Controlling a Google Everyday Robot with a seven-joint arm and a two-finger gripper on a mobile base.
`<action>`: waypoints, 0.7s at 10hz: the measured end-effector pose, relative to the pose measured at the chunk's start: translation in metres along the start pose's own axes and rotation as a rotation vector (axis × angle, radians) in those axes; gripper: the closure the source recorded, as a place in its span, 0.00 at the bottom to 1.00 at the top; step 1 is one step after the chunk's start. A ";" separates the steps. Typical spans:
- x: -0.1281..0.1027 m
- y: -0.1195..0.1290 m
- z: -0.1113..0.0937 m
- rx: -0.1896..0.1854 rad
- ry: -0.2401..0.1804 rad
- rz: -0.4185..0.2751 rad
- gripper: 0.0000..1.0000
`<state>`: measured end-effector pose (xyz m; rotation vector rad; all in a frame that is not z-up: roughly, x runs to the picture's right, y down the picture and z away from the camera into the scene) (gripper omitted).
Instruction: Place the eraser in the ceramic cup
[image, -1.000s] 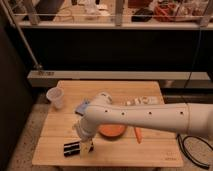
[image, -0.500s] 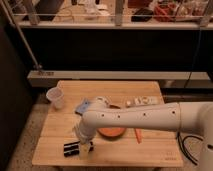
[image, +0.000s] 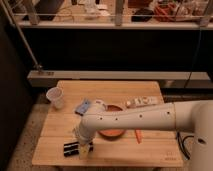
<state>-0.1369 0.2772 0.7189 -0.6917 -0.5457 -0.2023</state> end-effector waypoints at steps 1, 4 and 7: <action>0.001 0.000 0.004 0.000 0.001 -0.001 0.20; 0.004 0.000 0.011 0.005 0.005 0.001 0.20; 0.002 0.000 0.020 0.008 0.010 -0.003 0.20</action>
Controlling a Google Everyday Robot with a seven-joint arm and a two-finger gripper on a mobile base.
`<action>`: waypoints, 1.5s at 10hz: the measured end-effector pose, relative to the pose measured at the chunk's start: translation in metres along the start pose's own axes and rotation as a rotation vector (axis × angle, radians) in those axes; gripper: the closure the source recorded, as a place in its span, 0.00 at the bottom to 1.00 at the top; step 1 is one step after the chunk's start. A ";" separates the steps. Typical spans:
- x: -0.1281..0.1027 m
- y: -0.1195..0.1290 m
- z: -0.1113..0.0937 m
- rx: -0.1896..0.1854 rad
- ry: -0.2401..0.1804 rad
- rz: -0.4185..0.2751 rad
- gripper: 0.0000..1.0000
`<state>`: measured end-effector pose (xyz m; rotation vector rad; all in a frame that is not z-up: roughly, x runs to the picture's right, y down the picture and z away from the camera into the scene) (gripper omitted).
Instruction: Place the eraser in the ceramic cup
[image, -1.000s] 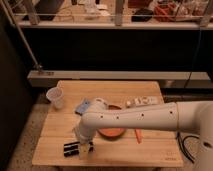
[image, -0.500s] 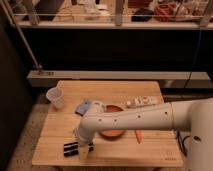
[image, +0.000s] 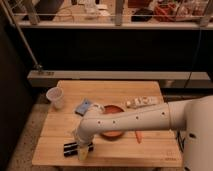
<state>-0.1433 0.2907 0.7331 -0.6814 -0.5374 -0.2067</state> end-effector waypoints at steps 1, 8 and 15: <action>0.000 0.000 0.002 0.001 0.001 0.000 0.20; 0.003 0.001 0.014 0.012 0.018 0.002 0.20; 0.006 0.005 0.028 0.019 0.036 0.013 0.39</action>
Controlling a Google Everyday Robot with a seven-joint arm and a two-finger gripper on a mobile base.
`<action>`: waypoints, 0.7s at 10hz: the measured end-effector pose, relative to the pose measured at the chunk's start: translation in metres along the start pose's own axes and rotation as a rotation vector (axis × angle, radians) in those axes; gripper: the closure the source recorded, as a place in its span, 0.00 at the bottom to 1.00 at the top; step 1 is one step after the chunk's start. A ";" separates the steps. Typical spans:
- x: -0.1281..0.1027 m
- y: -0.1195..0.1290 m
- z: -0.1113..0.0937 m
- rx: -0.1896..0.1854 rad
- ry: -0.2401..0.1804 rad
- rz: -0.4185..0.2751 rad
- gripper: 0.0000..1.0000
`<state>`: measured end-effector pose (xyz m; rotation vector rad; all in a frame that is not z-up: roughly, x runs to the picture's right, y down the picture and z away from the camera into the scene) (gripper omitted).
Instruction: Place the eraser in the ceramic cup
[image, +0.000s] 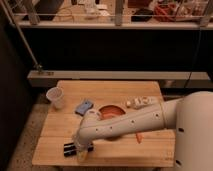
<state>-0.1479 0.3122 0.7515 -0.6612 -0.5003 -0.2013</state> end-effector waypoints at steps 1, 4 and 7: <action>0.001 0.000 0.001 0.000 0.003 0.003 0.51; 0.000 0.003 0.003 -0.004 0.011 0.000 0.82; -0.001 0.002 -0.009 -0.008 0.012 0.013 0.97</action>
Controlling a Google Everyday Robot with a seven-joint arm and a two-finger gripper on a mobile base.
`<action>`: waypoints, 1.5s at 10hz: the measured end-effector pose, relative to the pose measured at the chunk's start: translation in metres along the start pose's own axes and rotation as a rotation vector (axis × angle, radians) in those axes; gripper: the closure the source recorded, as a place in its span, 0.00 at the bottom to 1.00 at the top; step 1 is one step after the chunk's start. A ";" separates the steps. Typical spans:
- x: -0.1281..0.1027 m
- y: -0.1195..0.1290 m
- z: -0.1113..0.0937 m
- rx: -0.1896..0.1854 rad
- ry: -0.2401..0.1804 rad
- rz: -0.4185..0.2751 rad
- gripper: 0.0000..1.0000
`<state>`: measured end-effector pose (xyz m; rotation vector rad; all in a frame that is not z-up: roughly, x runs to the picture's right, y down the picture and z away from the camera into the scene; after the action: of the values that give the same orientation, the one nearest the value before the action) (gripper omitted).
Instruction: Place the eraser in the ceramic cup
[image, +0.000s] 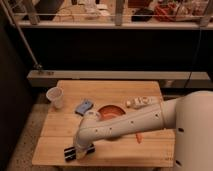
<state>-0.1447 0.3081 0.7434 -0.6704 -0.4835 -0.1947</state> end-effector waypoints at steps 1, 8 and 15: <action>-0.002 -0.004 -0.013 0.000 0.004 0.007 0.97; -0.014 -0.020 -0.064 -0.005 0.021 0.054 0.97; -0.027 -0.051 -0.086 -0.009 0.030 0.055 0.97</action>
<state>-0.1529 0.2146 0.6994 -0.6876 -0.4350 -0.1554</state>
